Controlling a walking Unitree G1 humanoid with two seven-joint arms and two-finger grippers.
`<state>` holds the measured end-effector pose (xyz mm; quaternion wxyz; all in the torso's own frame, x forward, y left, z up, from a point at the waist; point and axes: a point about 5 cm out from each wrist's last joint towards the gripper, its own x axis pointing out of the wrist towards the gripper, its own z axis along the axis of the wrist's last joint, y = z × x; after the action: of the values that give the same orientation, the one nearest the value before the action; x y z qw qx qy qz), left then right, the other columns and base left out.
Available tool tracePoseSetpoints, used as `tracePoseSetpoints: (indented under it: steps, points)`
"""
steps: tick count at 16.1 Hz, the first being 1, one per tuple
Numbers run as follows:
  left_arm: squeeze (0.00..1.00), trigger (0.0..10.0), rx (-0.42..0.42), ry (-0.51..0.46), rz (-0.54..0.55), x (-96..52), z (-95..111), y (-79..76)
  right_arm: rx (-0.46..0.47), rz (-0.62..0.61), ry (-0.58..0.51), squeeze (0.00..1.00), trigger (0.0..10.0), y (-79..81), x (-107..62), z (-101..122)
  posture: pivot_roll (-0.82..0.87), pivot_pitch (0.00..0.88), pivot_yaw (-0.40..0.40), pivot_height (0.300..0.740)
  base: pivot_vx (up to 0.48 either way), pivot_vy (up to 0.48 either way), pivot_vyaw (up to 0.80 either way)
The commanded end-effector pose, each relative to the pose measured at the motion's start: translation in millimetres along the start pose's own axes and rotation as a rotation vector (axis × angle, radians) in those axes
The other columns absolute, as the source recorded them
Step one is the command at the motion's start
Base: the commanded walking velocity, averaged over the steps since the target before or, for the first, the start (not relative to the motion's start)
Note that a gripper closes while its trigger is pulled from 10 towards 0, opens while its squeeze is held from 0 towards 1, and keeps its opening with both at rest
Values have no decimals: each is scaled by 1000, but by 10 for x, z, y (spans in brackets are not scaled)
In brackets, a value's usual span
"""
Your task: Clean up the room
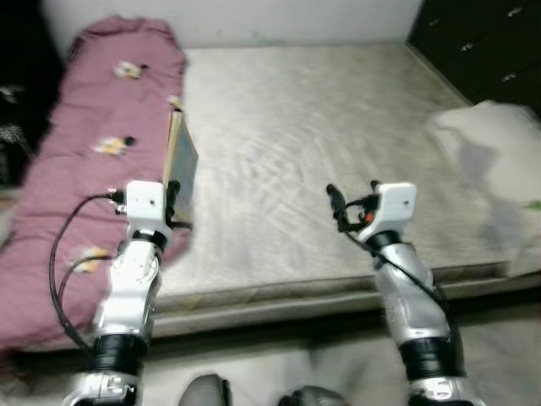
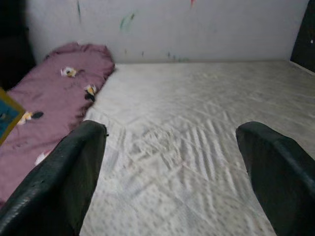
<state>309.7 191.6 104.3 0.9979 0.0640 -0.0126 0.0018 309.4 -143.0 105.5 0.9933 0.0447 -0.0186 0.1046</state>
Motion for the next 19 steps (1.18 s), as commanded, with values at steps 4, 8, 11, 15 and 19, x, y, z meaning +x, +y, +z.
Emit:
tracePoseSetpoints:
  steps: [4, 8, 11, 15, 19]
  points:
    - [0, 10000, -13, -57, 11, 46, 125, 29, -27, 16, -11, 0, 10000, 11, 21, 37, 25, 32, -16, 740, 0, -277, 559]
    - [0, 10000, -49, -67, -46, 40, 132, -5, -28, 4, -9, 0, 10000, -4, 17, 28, 24, 30, -17, 740, 0, 0, 0]
    - [0, 10000, -71, -85, -83, 24, 151, -29, -28, -3, -9, 0, 10000, -14, 19, 26, 25, 29, -19, 740, 0, 0, 0]
    - [0, 10000, -82, -92, -97, 11, 158, -38, -29, -9, -9, 0, 10000, -23, 23, 30, 24, 33, -20, 740, 198, 0, 0]
    - [0, 10000, -92, -95, -107, 8, 161, -45, -32, -13, -8, 0, 10000, -27, 26, 28, 23, 34, -19, 740, 293, 0, 0]
